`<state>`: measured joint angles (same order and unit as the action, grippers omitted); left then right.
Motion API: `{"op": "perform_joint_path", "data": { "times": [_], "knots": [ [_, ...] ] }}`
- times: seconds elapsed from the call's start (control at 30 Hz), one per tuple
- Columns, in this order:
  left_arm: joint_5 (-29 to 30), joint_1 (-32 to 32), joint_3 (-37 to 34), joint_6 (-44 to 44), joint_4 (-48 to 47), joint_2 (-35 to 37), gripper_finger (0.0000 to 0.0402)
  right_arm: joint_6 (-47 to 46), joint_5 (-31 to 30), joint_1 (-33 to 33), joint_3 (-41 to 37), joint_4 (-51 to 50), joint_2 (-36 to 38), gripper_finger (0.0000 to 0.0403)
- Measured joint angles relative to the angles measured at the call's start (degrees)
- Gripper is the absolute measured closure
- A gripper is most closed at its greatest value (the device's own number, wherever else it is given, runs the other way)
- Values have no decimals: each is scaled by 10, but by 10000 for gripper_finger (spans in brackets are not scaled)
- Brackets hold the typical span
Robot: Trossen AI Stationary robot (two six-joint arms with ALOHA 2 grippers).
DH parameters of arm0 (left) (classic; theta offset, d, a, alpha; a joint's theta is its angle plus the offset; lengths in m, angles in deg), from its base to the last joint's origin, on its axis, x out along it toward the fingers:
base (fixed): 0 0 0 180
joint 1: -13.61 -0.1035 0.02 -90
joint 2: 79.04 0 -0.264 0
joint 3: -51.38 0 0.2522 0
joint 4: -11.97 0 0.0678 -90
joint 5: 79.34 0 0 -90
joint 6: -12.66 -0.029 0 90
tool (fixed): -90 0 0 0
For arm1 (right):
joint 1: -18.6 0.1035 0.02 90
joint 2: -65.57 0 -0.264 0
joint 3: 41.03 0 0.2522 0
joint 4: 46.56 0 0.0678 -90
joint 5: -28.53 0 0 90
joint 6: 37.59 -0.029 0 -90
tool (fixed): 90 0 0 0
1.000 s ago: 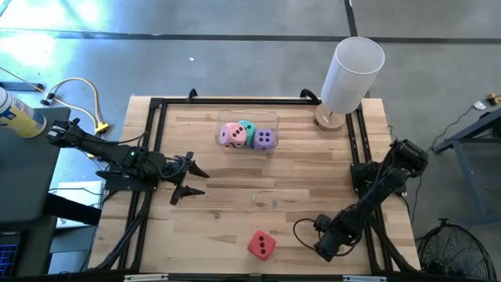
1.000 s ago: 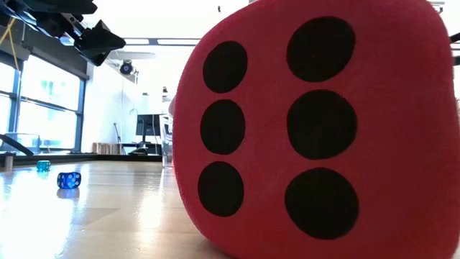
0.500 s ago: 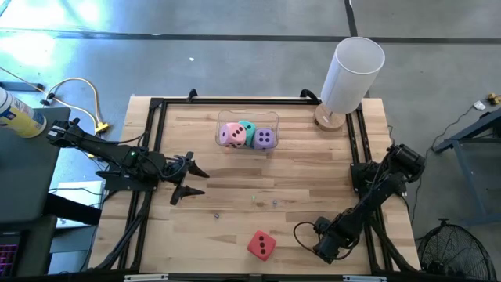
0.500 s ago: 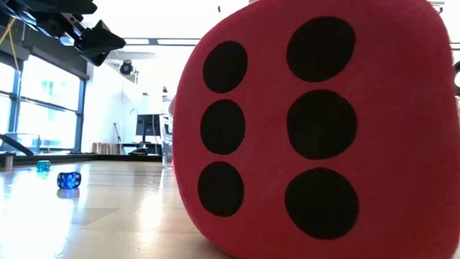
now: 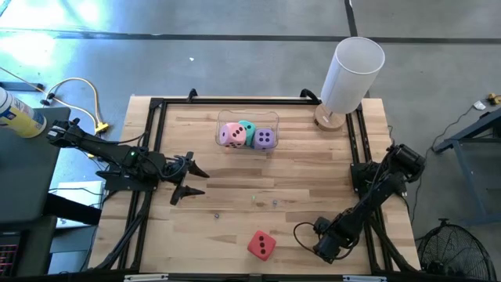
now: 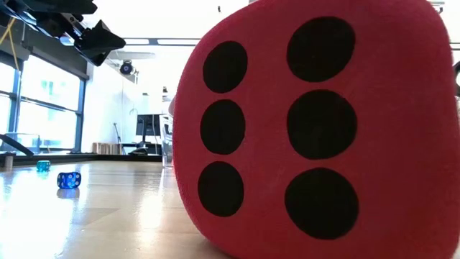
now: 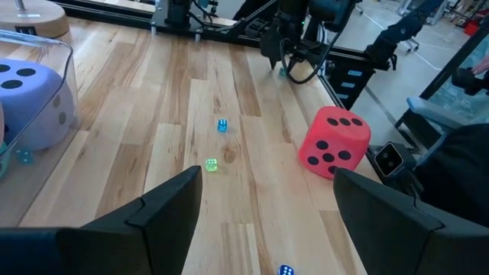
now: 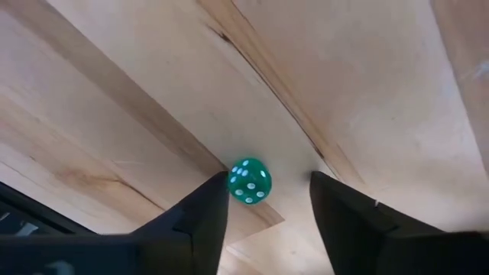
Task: Pick & Place Dice
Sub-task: Put the green dice into the transparent bin
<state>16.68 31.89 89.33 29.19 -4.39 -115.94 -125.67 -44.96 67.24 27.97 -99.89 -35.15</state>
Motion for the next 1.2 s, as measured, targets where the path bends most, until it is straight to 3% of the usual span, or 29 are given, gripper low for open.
{"op": "perform_joint_path", "data": {
  "times": [0.5, 0.83, 1.07, 1.2],
  "knots": [
    [0, 0, 0, 0, 0, 0, 116, 29, -12, 0, 0, 2, 0, 277],
    [0, 0, 0, -1, 0, 0, 116, 79, -6, -18, 0, 4, 1, 368],
    [0, 0, 0, -1, 0, 0, 116, 143, -34, -46, 0, -5, 14, 369],
    [0, 0, 0, -1, 0, 0, 116, 205, -66, -77, 24, -72, 22, 369]
  ]
}}
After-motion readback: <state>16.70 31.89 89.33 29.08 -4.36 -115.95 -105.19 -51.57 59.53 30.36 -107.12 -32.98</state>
